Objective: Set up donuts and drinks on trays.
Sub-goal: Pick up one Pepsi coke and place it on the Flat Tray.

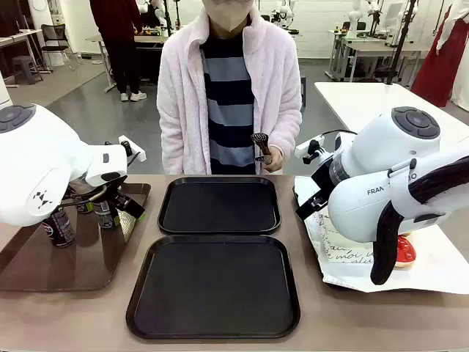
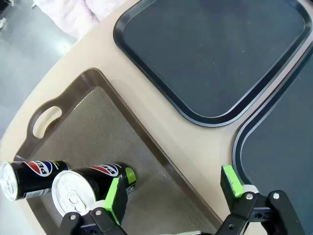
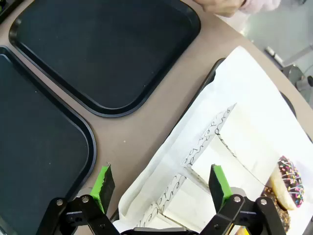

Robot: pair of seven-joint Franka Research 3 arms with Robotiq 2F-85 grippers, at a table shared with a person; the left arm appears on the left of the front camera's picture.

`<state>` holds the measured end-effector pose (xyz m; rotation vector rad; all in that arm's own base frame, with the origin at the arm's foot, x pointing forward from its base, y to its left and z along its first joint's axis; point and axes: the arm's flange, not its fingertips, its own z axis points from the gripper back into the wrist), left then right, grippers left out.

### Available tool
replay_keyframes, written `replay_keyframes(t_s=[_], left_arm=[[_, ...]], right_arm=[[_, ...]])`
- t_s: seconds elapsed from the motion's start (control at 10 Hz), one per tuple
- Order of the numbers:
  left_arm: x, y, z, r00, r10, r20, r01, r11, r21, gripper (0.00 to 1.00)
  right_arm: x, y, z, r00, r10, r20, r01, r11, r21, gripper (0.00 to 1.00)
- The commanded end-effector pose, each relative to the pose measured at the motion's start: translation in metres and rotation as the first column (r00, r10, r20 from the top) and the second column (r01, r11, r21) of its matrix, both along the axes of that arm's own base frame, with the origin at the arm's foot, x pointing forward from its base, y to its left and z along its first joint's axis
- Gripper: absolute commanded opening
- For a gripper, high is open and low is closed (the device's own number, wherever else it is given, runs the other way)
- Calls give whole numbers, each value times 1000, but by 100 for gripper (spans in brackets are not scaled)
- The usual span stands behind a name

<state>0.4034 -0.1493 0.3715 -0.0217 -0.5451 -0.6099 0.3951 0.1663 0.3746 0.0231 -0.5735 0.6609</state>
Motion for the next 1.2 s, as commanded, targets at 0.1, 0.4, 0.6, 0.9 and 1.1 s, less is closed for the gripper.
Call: replay_keyframes(t_s=[0.1,0.4,0.6,0.9,1.1], left_arm=[[0,0,0,1000,0,0,0,1000,0,100],[0,0,0,1000,0,0,0,1000,0,100],[0,0,0,1000,0,0,0,1000,0,100],[0,0,0,1000,0,0,0,1000,0,100],[-37,4,30,1000,25,-1,-24,998,57,100]], right_arm=[[0,0,0,1000,0,0,0,1000,0,100],[0,0,0,1000,0,0,0,1000,0,100],[0,0,0,1000,0,0,0,1000,0,100],[0,0,0,1000,0,0,0,1000,0,100],[-30,-6,20,1000,-29,11,30,996,-83,100]])
